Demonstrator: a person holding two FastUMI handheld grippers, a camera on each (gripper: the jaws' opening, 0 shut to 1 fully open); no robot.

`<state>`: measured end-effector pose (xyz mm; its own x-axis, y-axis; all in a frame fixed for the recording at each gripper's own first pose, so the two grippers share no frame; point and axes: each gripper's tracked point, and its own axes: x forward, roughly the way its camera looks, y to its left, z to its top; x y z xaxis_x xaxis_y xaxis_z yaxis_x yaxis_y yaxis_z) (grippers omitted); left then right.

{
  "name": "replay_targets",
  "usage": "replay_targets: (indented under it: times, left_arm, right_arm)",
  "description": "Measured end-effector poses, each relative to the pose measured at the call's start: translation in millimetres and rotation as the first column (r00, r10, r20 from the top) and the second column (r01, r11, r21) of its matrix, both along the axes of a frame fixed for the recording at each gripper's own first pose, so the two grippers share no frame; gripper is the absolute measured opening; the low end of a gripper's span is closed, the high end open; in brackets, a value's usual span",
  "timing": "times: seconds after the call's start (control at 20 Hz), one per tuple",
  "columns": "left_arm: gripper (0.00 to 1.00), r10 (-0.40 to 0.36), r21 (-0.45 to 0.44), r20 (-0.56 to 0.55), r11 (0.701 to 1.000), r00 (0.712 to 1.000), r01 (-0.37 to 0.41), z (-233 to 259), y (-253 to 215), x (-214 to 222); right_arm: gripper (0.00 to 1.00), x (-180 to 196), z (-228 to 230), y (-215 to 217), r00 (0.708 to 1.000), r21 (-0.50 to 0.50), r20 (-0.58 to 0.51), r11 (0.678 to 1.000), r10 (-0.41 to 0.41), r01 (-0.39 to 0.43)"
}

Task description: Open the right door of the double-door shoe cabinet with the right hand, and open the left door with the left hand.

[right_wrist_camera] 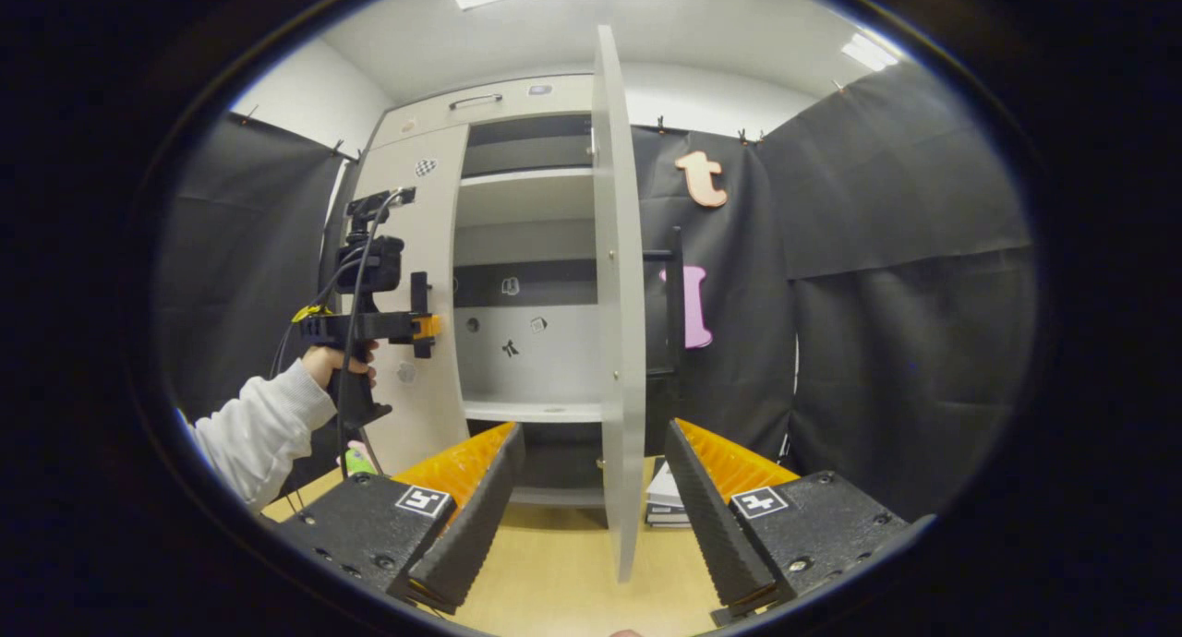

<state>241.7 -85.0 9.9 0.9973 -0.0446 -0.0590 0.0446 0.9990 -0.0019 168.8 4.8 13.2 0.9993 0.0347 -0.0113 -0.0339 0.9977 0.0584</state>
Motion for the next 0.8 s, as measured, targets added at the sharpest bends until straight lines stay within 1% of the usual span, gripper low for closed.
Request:
replay_targets:
  times: [0.05, 0.1, 0.15, 0.2, 0.25, 0.35, 0.4, 0.45, 0.5, 0.6, 0.8]
  left_arm:
    - [0.45, -0.019, -0.006, -0.014, 1.0, 1.0, 0.019, -4, -3, 1]
    - [0.45, -0.036, -0.015, -0.022, 0.999, 0.999, 0.036, -5, -5, -9]
    - [0.3, -0.049, -0.016, -0.024, 0.999, 0.999, 0.049, -4, -5, -1]
    - [0.29, -0.057, -0.022, -0.038, 0.998, 0.998, 0.057, -7, -5, -1]
    - [0.19, -0.067, -0.026, -0.031, 0.997, 0.997, 0.066, -5, -5, 0]
    - [0.14, -0.08, -0.01, -0.036, 0.997, 0.996, 0.08, -6, -5, -2]
    - [0.14, -0.078, -0.014, -0.037, 0.997, 0.996, 0.078, -5, -5, -4]
    - [0.14, -0.07, -0.013, -0.042, 0.998, 0.997, 0.069, -5, -5, -5]
    - [0.13, -0.063, 0.003, -0.053, 0.998, 0.997, 0.063, -6, -5, -8]
    - [0.14, -0.066, 0.026, -0.057, 0.997, 0.996, 0.068, -5, -4, -16]
    - [0.14, -0.078, 0.026, -0.042, 0.997, 0.996, 0.079, 1, -1, -43]
  right_arm:
    - [0.96, -1, 0, 0, 1.0, -0.002, -0.005, 1.0, 0.001, -0.001]
    - [0.96, -1, -2, 0, 1.0, -0.002, -0.008, 1.0, 0.005, -0.005]
    - [0.96, -2, -2, 1, 1.0, -0.004, -0.012, 1.0, 0.009, -0.009]
    - [0.96, -3, -3, 1, 1.0, -0.007, -0.013, 1.0, 0.01, -0.01]
    - [0.96, -3, -3, 0, 1.0, -0.011, -0.013, 1.0, 0.009, -0.009]
    - [0.95, -3, -4, 1, 1.0, -0.015, -0.01, 1.0, 0.013, -0.013]
    - [0.96, -3, -3, 2, 1.0, -0.015, -0.01, 1.0, 0.015, -0.015]
    - [0.95, -3, -4, 2, 1.0, -0.016, -0.012, 1.0, 0.016, -0.016]
    - [0.96, -2, -5, 1, 1.0, -0.019, -0.013, 1.0, 0.014, -0.014]
    - [0.96, -2, -5, -3, 1.0, -0.026, -0.013, 1.0, 0.0, 0.0]
    - [0.96, -3, -6, -2, 1.0, -0.009, -0.013, 1.0, -0.012, 0.012]
